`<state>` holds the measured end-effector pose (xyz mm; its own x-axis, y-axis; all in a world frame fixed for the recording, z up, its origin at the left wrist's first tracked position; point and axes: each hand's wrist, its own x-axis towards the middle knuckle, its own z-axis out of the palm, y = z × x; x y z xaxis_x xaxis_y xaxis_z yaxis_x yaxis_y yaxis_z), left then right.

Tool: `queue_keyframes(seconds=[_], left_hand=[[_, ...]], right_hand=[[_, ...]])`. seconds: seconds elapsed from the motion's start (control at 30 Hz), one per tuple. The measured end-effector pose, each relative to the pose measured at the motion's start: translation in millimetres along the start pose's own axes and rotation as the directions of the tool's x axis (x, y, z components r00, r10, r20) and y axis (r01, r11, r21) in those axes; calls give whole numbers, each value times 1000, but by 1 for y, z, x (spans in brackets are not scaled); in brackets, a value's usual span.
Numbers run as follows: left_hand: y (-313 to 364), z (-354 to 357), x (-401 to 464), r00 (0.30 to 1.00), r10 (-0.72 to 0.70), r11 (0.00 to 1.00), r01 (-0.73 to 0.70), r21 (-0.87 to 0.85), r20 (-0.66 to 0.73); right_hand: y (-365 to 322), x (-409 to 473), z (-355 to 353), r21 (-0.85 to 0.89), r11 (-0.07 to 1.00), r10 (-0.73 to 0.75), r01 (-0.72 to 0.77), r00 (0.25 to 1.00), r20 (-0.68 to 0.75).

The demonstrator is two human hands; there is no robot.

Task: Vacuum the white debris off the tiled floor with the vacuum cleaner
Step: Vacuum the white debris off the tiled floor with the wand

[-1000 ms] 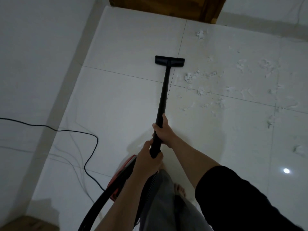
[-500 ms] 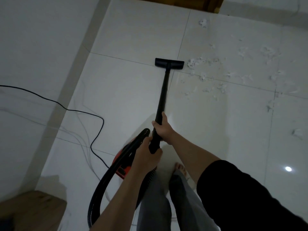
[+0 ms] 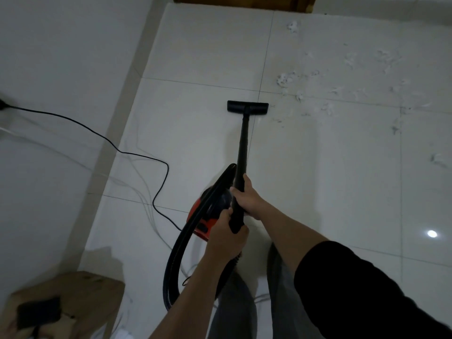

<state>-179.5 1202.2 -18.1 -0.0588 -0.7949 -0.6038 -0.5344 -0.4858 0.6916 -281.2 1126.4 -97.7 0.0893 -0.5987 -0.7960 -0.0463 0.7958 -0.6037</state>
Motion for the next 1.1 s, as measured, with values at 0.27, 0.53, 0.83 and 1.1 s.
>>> queue_keyframes(seconds=[0.27, 0.53, 0.83, 1.1], left_hand=[[-35, 7, -61, 1000, -9, 1000, 9, -17, 21], [-44, 44, -112, 993, -103, 987, 110, -121, 58], [-38, 80, -180, 998, -64, 995, 64, -77, -1], [-26, 103, -202, 999, -24, 1000, 24, -13, 26]], right_hand=[[55, -40, 27, -30, 999, 18, -19, 999, -32], [101, -74, 8, -27, 1000, 10, -10, 1000, -9], [139, -132, -10, 23, 1000, 1, -1, 1000, 5], [154, -158, -35, 62, 998, -11, 12, 1000, -23]])
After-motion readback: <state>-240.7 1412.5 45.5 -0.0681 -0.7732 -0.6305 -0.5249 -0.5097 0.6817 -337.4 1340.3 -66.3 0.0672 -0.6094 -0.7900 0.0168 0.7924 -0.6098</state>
